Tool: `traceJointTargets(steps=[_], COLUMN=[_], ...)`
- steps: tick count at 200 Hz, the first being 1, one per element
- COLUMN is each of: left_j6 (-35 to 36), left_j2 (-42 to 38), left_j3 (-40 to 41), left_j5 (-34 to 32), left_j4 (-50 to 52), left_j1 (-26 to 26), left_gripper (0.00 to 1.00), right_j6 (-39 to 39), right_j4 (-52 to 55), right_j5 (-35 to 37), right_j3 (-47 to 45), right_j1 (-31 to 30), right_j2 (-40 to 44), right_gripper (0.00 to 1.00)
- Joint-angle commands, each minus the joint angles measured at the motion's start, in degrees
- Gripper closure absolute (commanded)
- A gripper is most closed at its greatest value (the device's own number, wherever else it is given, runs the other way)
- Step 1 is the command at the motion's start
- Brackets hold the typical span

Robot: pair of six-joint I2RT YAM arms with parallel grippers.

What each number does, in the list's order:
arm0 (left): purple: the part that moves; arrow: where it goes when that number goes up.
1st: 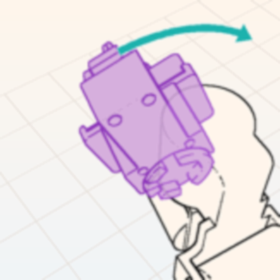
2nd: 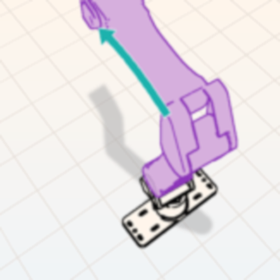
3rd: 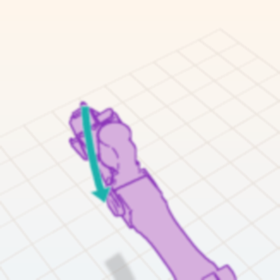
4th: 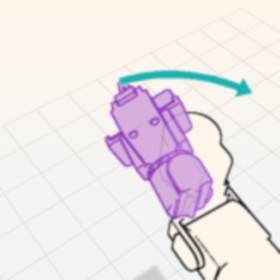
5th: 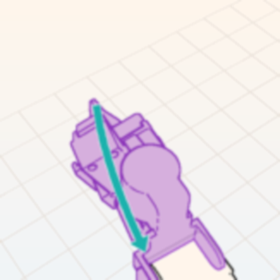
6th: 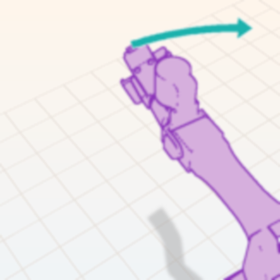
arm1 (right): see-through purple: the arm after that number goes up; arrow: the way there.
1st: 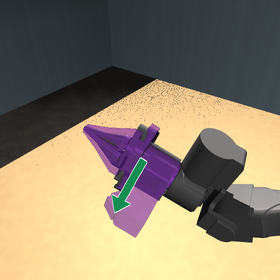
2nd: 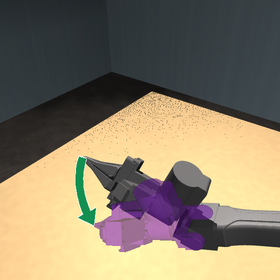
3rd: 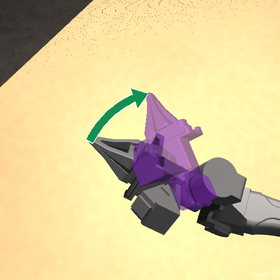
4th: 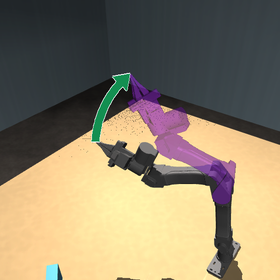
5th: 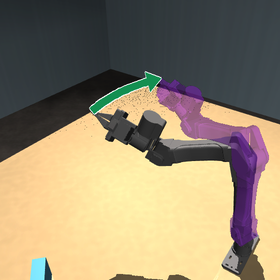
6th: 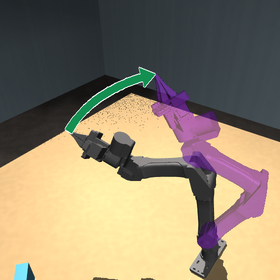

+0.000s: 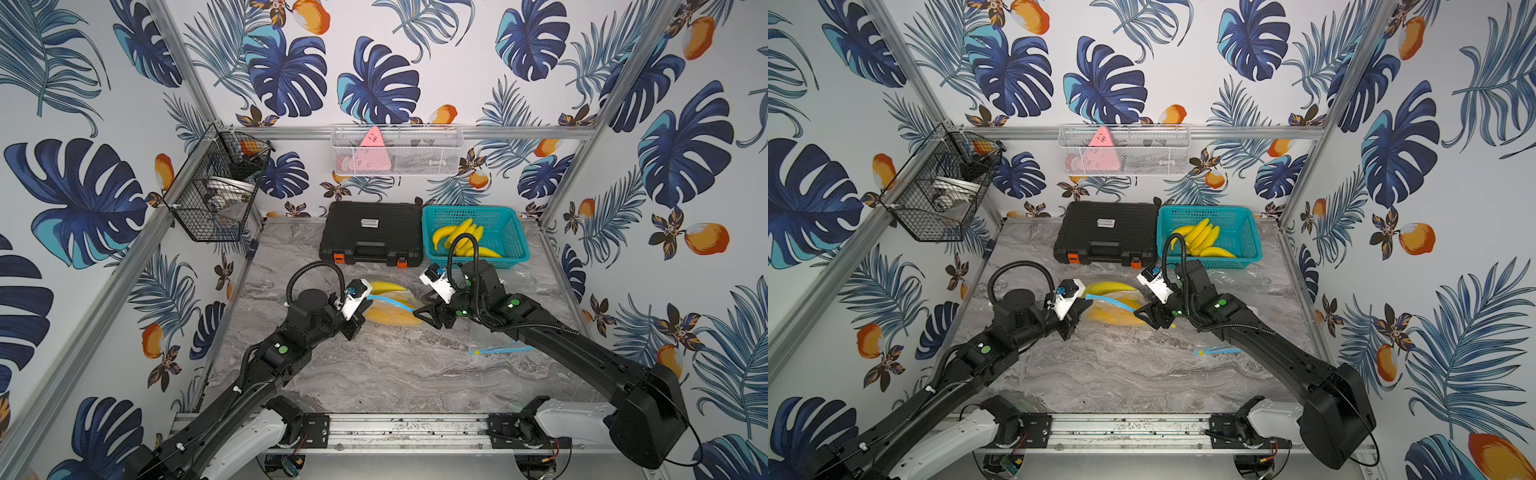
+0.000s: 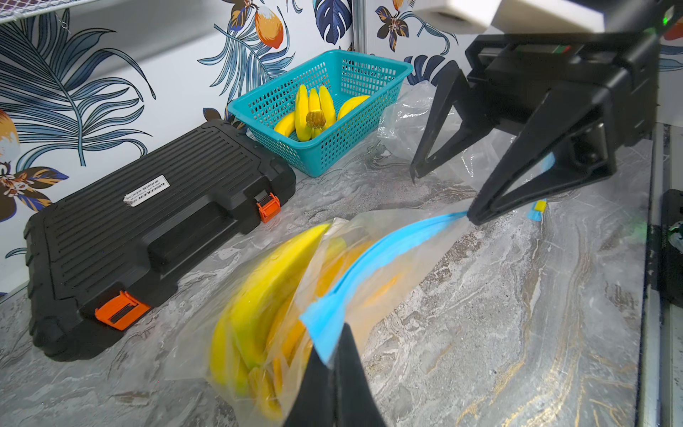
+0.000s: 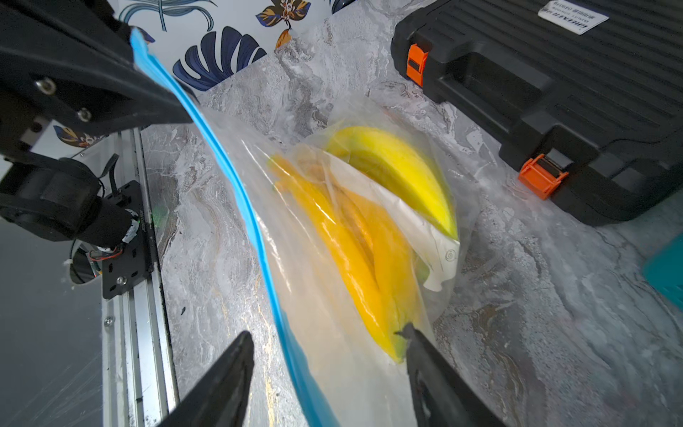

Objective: Open the zip-top bag and take out the banana
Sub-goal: Open the zipper of the food storage bag at the center of the board.

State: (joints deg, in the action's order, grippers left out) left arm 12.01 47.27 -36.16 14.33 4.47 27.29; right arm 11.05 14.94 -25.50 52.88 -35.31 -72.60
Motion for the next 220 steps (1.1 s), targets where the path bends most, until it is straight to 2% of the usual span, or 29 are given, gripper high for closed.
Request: traceJointTargets(steps=[1, 44, 76, 147, 187, 220], left_j6=[0.53, 0.48, 0.75, 0.74, -0.56, -1.01], left_j2=[-0.44, -1.21, -1.47, -2.00, -1.75, -0.22], left_j3=[0.22, 0.58, 0.46, 0.85, 0.89, 0.31], left_j5=[0.45, 0.69, 0.83, 0.26, 1.03, -0.58], left_j4=[-2.34, -2.45, -1.75, -1.41, -2.22, -2.01], left_j1=[-0.06, -0.05, -0.13, -0.09, -0.09, -0.04], left_gripper=[1.00, 1.00, 1.00, 1.00, 1.00, 1.00], right_j6=[-0.60, -0.99, -2.05, -3.53, -1.64, -2.51], right_j4=[-1.71, -0.88, -2.11, -1.86, -1.82, -5.78], right_j5=[3.07, 5.95, 4.80, 2.05, -5.80, -6.87], right_j3=[-1.33, -1.24, -1.96, -2.50, -3.08, -5.59], right_j1=[-0.03, 0.81, 1.55, 3.58, 3.44, 3.40], right_j2=[0.92, 0.50, 0.52, 3.20, 0.78, 3.35], right_gripper=[0.33, 0.35, 0.39, 0.34, 0.35, 0.34])
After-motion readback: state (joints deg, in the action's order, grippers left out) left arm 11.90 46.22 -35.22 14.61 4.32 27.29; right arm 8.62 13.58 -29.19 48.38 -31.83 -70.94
